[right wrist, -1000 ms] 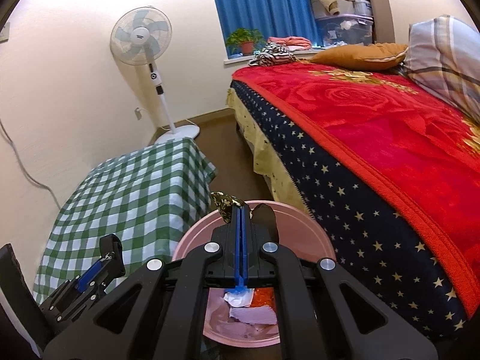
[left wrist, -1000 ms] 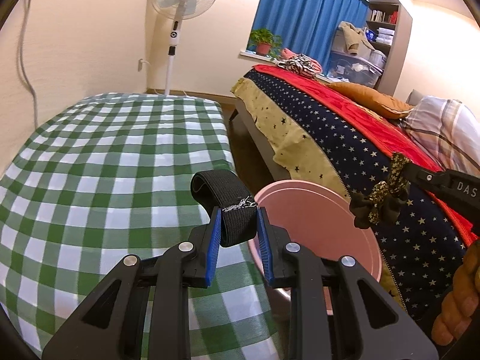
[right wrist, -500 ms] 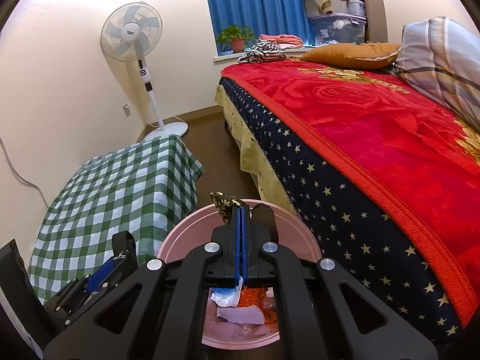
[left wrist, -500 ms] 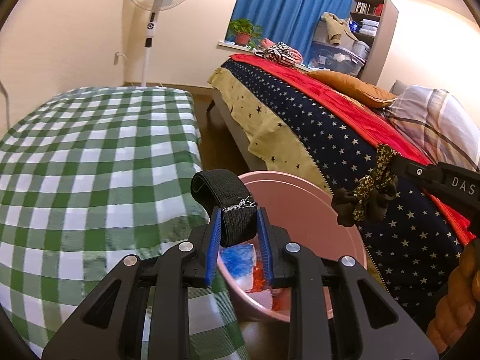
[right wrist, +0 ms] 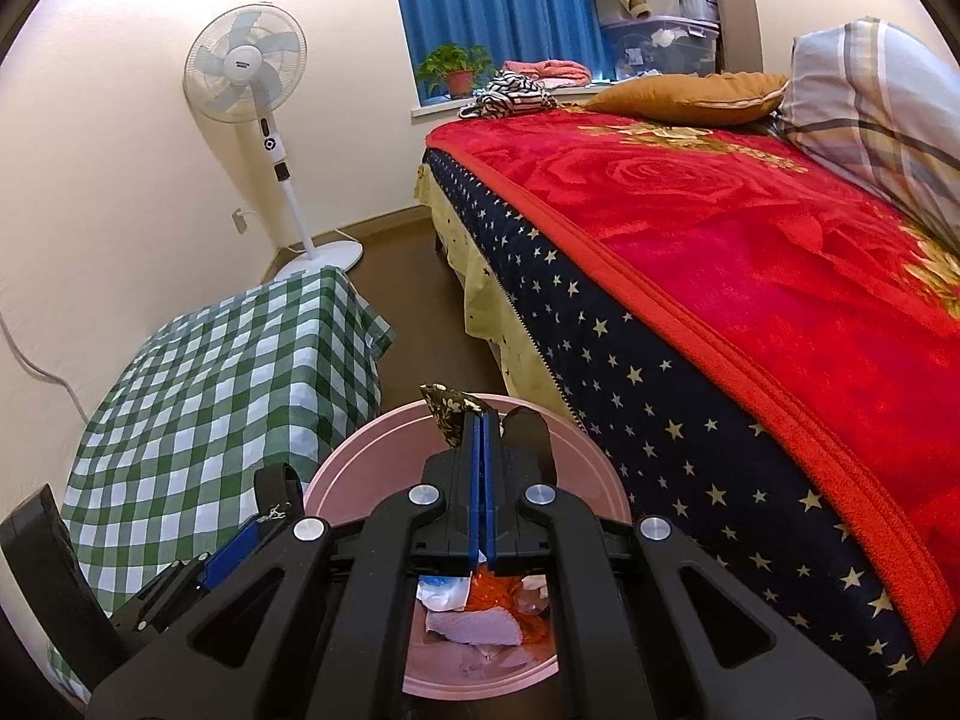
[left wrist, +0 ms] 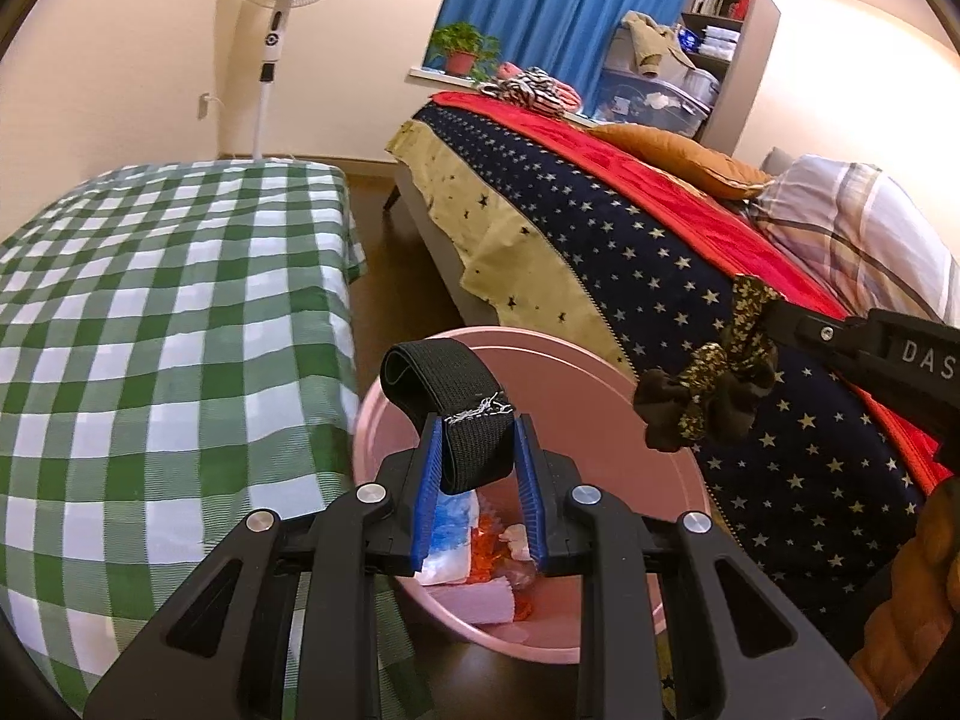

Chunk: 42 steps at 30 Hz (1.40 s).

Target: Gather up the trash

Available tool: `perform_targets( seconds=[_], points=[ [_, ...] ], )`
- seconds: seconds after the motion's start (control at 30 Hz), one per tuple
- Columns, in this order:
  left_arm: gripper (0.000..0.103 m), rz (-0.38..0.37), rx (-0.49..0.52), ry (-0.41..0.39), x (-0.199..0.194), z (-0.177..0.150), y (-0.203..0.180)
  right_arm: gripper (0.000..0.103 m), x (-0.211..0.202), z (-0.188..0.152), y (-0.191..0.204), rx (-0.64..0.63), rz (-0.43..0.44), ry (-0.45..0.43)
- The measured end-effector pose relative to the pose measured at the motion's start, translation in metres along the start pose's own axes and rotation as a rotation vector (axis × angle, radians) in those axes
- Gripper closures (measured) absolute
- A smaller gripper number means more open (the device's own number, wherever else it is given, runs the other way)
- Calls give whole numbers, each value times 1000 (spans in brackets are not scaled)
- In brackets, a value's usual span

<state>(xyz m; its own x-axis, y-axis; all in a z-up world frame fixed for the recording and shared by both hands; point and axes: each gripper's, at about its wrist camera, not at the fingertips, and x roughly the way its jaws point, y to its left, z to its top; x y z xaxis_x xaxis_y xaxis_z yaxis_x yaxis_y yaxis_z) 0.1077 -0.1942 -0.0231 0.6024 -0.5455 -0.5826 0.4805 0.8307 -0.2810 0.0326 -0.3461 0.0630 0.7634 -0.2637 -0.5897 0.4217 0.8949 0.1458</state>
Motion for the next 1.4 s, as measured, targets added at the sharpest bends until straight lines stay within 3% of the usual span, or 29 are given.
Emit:
perform_targets(
  seconds=[0.07, 0.1, 0.13, 0.23, 0.43, 0.53, 0.63, 0.67, 0.77, 0.93, 1.1, 1.2, 1.4],
  points=[
    [67, -16, 8, 7, 2, -1, -3, 98, 3, 0, -2, 13, -3, 14],
    [53, -20, 6, 9, 3, -1, -3, 97, 3, 0, -3, 19, -11, 15],
    [51, -22, 1, 6, 2, -1, -2, 90, 3, 1, -5, 27, -16, 13],
    [51, -4, -6, 4, -1, 0, 4, 56, 0, 1, -10, 53, -26, -5],
    [47, 48, -20, -36, -26, 3, 21, 53, -7, -2, -4, 48, -10, -18],
    [31, 94, -19, -61, -44, 3, 28, 38, -15, -5, 6, 25, 1, -28],
    [22, 141, -25, -89, -64, 1, 38, 15, -28, -8, 18, -11, 3, -44],
    [21, 156, -25, -96, -71, 1, 42, 12, -34, -9, 22, -24, 12, -55],
    [17, 214, -37, -116, -92, -1, 57, 5, -49, -11, 33, -41, 30, -73],
    [16, 252, -107, -132, -130, -14, 77, 5, -66, -35, 49, -67, 45, -62],
    [16, 323, -86, -158, -157, -32, 76, 5, -77, -61, 70, -120, 55, -71],
    [11, 308, -96, -177, -170, -39, 76, 5, -85, -71, 78, -151, 61, -82],
    [8, 412, -78, -187, -195, -56, 79, 5, -91, -85, 79, -175, 54, -85]
  ],
)
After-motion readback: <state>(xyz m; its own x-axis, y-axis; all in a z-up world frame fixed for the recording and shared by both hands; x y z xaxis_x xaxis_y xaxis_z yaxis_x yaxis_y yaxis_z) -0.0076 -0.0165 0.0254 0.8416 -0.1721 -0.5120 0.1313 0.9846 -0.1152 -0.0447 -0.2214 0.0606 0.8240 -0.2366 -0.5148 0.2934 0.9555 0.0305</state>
